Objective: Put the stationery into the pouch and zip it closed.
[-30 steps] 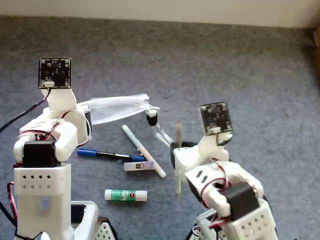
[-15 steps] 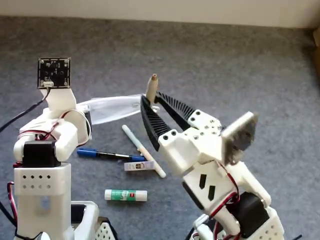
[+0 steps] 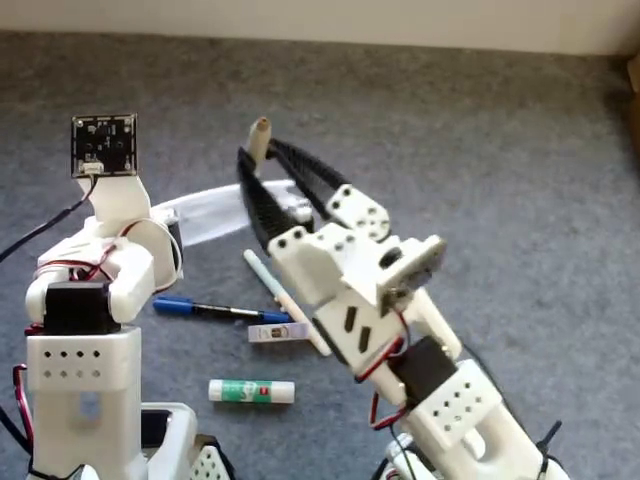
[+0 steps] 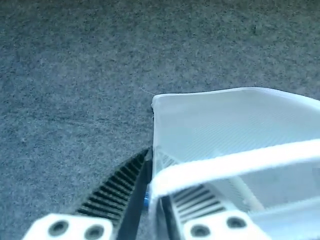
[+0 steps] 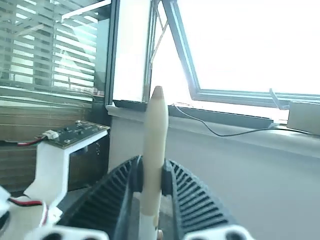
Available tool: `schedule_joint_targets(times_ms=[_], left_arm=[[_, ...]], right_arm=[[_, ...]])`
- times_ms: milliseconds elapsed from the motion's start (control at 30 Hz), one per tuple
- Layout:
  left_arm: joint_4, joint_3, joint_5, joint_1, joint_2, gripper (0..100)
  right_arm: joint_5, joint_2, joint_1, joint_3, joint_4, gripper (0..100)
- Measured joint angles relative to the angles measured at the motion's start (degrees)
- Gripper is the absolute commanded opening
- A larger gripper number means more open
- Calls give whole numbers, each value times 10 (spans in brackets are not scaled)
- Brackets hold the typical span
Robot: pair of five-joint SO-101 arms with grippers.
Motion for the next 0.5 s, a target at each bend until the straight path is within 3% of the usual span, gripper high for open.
schedule_joint_targets(times_ms=[333,500], left_arm=[[0,0,1,0,0,7],[0,0,1,0,0,7]], right_arm=[[4,3,-25,54,-9,11],[4,2,-25,54,12,178]])
